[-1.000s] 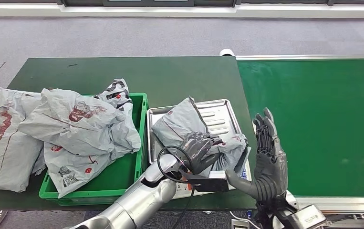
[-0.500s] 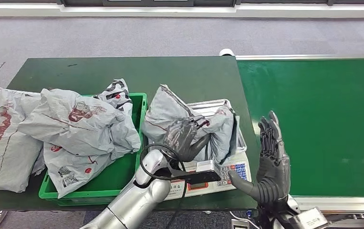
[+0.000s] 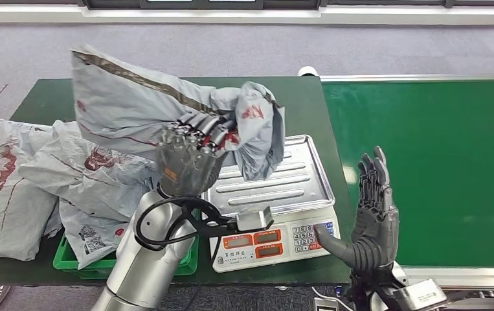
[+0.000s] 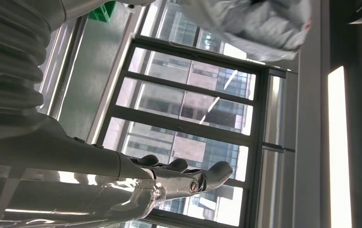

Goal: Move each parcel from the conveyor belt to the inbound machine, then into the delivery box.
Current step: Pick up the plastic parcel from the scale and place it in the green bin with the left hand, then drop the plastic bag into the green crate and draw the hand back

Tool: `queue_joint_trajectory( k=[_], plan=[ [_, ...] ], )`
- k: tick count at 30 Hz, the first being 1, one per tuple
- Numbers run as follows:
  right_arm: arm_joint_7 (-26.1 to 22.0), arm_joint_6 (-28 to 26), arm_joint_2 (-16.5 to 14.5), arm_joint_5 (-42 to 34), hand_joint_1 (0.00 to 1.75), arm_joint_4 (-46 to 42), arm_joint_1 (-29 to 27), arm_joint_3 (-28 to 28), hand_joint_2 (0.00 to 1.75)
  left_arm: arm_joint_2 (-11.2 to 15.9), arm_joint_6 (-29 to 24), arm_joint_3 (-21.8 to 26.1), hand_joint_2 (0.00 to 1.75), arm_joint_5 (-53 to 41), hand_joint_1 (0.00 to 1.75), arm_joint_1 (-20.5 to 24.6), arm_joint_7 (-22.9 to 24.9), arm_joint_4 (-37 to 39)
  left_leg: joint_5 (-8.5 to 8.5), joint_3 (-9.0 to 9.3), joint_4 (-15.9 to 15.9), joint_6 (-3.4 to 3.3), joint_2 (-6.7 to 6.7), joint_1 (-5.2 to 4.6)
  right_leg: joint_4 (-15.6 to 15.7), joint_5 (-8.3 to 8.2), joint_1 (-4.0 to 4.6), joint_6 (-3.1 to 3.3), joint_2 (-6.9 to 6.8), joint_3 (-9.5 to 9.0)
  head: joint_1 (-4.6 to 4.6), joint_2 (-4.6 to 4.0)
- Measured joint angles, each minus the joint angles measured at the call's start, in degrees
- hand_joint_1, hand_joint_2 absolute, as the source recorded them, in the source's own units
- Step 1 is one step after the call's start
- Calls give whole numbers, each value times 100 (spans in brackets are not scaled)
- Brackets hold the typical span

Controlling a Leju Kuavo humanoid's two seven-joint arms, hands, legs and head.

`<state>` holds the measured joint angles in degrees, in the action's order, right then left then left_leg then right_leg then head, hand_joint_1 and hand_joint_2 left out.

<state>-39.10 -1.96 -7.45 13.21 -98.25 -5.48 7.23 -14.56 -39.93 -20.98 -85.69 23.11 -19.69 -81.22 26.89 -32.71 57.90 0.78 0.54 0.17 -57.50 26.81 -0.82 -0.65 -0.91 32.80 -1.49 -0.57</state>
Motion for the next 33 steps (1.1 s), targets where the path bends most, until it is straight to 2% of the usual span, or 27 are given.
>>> queue_joint_trajectory(
  k=[7, 9, 10, 13, 16, 21, 24, 26, 28, 29, 31, 33],
  plan=[
    [32, -20, 0, 1, 0, -2, 43, 5, 175, 8, -3, 306, 175, -59, 175, -30, 139, -691, -2, -1, 0, 3, 0, 0, -2, 0, 0, 0, 3, 1, 0, 0],
    [56, -15, 0, 1, 0, -2, 51, 8, 175, -15, -4, 477, 175, 72, 175, -60, -133, -995, -2, -2, 0, 3, 0, 0, -3, 0, 0, 0, 3, 1, 0, 0],
    [68, -14, 1, 1, 0, -3, 55, 14, 175, -58, -8, 639, 175, 178, 175, -80, -418, -1153, -1, -2, 0, 3, 0, 0, -2, 1, 0, 1, 2, 1, 0, 0],
    [89, -29, 4, -1, 0, -22, 52, 53, 175, -261, -16, 1324, 175, 274, 175, -118, -980, -1360, -1, 1, 0, 3, 1, 0, -1, 2, 0, 1, 3, 2, 0, 0],
    [95, -40, 8, -1, 0, -57, 38, 97, 175, -342, -11, 1831, 175, 143, 175, -149, -910, -1320, -2, 2, 0, 4, 3, 1, -2, 1, 1, 1, 5, 5, 0, 0],
    [90, -40, 11, -1, 0, -99, 14, 115, 175, -347, -11, 2121, 175, 111, 175, -184, -815, -1248, -4, 2, 0, 6, 3, 1, -2, 0, 0, 1, 4, 5, 0, 0],
    [74, -40, 22, 1, 0, -179, -66, 120, 175, -340, -11, 2196, 175, -3, 175, -148, -249, -872, -4, 2, 0, 5, 1, 0, -1, 1, -1, 1, 2, 6, 0, 0],
    [82, -18, 49, 2, 0, -237, -108, 128, 175, -299, -10, 2208, 175, -173, 175, -43, 602, -225, -4, 3, 0, 5, -1, -1, 0, 1, -2, 1, 1, 3, 0, 0],
    [115, 39, 98, -21, 0, -276, -122, 146, 175, -216, -5, 2212, 175, -264, 175, 132, 1489, 740, -4, 5, 0, 5, 1, -1, 0, -2, -1, 3, 3, 2, 0, 0],
    [132, 69, 126, -39, 0, -286, -122, 157, 175, -172, -2, 2217, 175, -273, 175, 217, 1789, 1260, -5, 6, 0, 5, 2, -1, 0, -4, -1, 5, 4, 2, 0, 0],
    [158, 104, 181, -75, 0, -290, -118, 179, 175, -103, 3, 2224, 175, -268, 175, 341, 2080, 2148, -8, 4, 0, 6, 5, 0, -2, -8, 0, 7, 7, 4, 0, 0],
    [154, 125, 223, -92, 0, -290, -109, 189, 175, -58, 1, 2229, 175, -195, 175, 413, 2101, 2752, -9, 3, 0, 7, 7, 0, -3, -11, 0, 7, 10, 6, 0, 0]
  ],
)
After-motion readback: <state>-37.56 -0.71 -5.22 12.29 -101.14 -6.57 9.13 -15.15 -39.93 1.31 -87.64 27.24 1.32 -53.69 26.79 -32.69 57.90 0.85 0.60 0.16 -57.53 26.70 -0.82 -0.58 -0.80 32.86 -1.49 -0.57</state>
